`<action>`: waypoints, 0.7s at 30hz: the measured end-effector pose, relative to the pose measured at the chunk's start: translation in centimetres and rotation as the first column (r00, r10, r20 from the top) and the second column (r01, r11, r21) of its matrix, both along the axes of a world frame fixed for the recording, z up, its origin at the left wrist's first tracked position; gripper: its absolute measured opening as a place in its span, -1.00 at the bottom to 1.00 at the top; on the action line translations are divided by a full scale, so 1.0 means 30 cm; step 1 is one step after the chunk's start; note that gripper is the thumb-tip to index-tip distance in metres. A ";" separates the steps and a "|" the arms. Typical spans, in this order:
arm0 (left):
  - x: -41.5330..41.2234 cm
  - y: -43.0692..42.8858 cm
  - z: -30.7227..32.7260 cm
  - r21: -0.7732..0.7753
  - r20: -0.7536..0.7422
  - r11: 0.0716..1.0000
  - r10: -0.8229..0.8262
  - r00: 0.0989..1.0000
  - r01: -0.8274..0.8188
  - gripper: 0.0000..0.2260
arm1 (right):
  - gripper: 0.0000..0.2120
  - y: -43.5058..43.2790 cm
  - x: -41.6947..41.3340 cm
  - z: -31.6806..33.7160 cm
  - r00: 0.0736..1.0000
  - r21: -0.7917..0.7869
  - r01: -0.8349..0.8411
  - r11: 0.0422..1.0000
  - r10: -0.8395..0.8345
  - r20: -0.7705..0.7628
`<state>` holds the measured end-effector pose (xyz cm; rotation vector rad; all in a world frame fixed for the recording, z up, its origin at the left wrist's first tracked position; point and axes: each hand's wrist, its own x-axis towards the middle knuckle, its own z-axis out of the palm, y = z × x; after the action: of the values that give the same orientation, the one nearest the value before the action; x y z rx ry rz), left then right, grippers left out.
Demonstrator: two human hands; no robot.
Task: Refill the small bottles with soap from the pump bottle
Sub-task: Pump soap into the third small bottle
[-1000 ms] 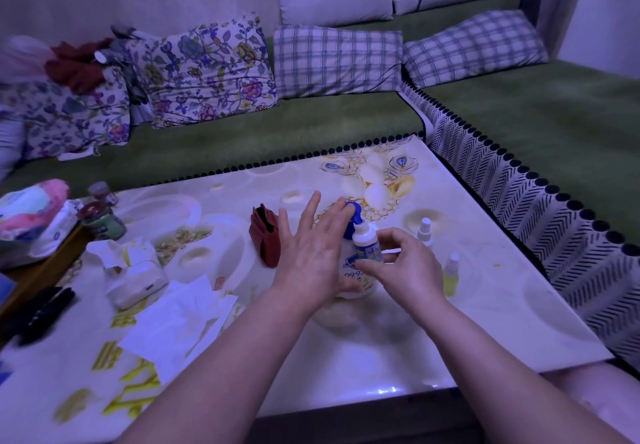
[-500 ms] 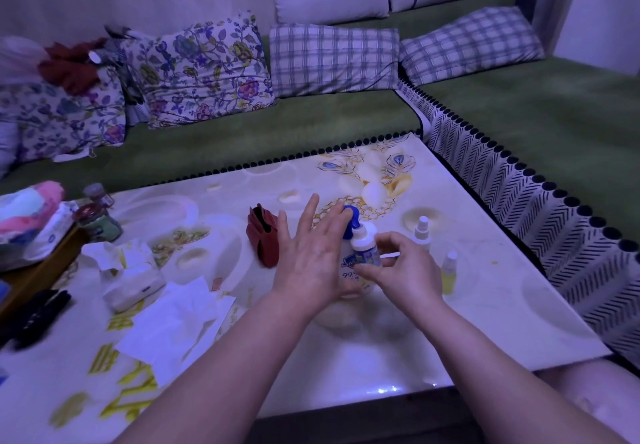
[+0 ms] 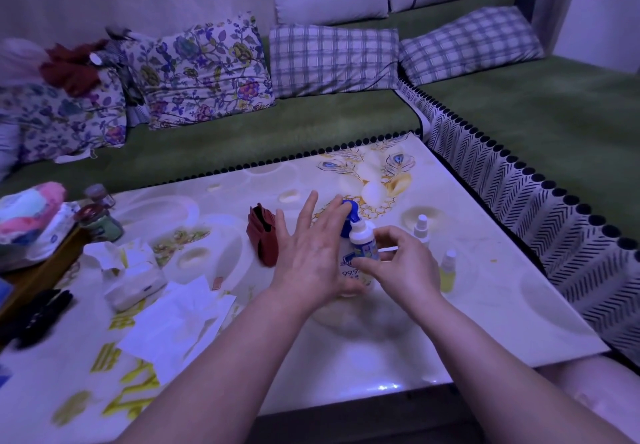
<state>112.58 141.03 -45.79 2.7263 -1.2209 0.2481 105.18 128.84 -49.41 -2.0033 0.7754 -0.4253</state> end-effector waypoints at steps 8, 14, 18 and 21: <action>0.005 -0.004 -0.003 -0.019 -0.030 1.000 0.009 1.000 -0.009 0.05 | -0.68 -0.003 -0.004 0.005 1.000 0.001 -0.004 1.000 0.004 -0.004; 0.011 0.000 0.000 0.011 -0.010 1.000 0.001 1.000 -0.001 0.05 | -0.68 0.002 -0.001 0.004 1.000 0.004 -0.005 1.000 0.005 -0.010; 0.009 0.000 -0.009 -0.003 -0.005 1.000 0.002 1.000 -0.002 0.04 | -0.68 0.005 0.000 0.001 1.000 -0.002 -0.009 1.000 0.009 -0.011; 0.003 0.003 -0.027 0.002 0.009 1.000 0.003 1.000 -0.003 0.04 | -0.68 0.001 -0.003 -0.006 0.999 -0.012 -0.012 1.000 0.011 -0.032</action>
<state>112.68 141.12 -46.59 2.7317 -1.2202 0.2598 105.08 128.88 -49.59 -2.0298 0.7824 -0.3929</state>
